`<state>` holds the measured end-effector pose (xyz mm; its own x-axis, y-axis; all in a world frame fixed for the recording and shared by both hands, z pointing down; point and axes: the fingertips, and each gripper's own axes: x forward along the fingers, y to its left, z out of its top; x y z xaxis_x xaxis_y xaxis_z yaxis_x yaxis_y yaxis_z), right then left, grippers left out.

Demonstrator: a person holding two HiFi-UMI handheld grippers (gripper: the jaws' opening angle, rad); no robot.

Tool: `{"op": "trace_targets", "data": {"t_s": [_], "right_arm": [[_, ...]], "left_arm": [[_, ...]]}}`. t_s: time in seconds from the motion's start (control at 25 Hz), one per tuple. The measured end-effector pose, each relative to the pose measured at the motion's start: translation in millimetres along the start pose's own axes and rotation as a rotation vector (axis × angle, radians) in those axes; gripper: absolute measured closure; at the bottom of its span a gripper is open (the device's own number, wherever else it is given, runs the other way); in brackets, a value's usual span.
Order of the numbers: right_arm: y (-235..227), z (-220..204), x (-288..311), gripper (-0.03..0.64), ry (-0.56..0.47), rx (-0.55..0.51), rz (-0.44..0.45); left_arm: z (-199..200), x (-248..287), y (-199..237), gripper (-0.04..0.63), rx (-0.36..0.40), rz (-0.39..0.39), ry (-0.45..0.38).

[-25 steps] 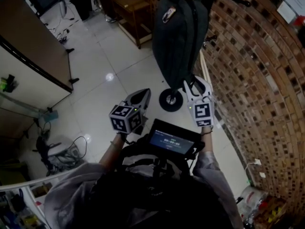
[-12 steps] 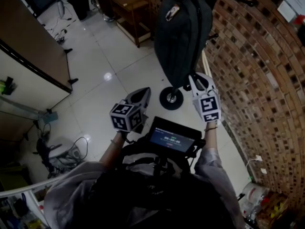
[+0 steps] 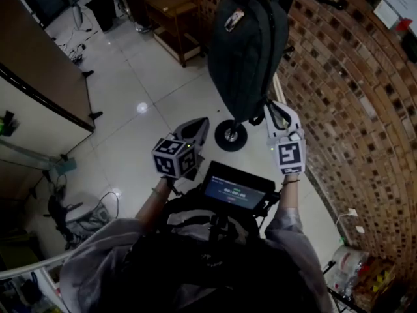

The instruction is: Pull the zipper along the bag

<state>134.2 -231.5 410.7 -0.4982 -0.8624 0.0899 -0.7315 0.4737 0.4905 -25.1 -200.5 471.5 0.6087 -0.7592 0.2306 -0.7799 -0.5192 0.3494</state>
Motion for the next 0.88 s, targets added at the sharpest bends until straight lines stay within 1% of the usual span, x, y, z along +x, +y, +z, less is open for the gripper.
{"op": "trace_targets", "data": {"t_s": [0.16, 0.32, 0.4, 0.48, 0.68, 0.76, 0.88], "right_arm": [[-2.8, 6.6, 3.8, 0.574, 0.009, -0.021, 0.004], [-6.2, 14.6, 12.4, 0.572, 0.002, 0.013, -0.005], [-6.5, 20.4, 17.8, 0.581, 0.008, 0.035, -0.022], [-5.0, 21.5, 23.4, 0.6, 0.022, 0.027, -0.021], [-6.5, 19.6, 27.7, 0.593, 0.026, 0.015, -0.006], [-7.2, 18.2, 29.7, 0.591, 0.029, -0.002, 0.021], [-3.8, 18.4, 31.0, 0.602, 0.058, -0.041, 0.12]], "left_arm": [[17.0, 19.9, -24.4, 0.594, 0.074, -0.069, -0.015], [29.3, 30.3, -33.1, 0.594, 0.12, -0.095, -0.024], [31.1, 31.1, -32.0, 0.594, 0.121, -0.094, -0.025], [31.8, 31.3, -29.9, 0.594, 0.106, -0.091, -0.041], [28.8, 28.1, -19.2, 0.594, 0.086, -0.07, -0.038], [28.2, 27.0, -14.3, 0.594, 0.079, -0.061, -0.039], [27.9, 27.0, -9.4, 0.594, 0.076, -0.057, -0.045]]}}
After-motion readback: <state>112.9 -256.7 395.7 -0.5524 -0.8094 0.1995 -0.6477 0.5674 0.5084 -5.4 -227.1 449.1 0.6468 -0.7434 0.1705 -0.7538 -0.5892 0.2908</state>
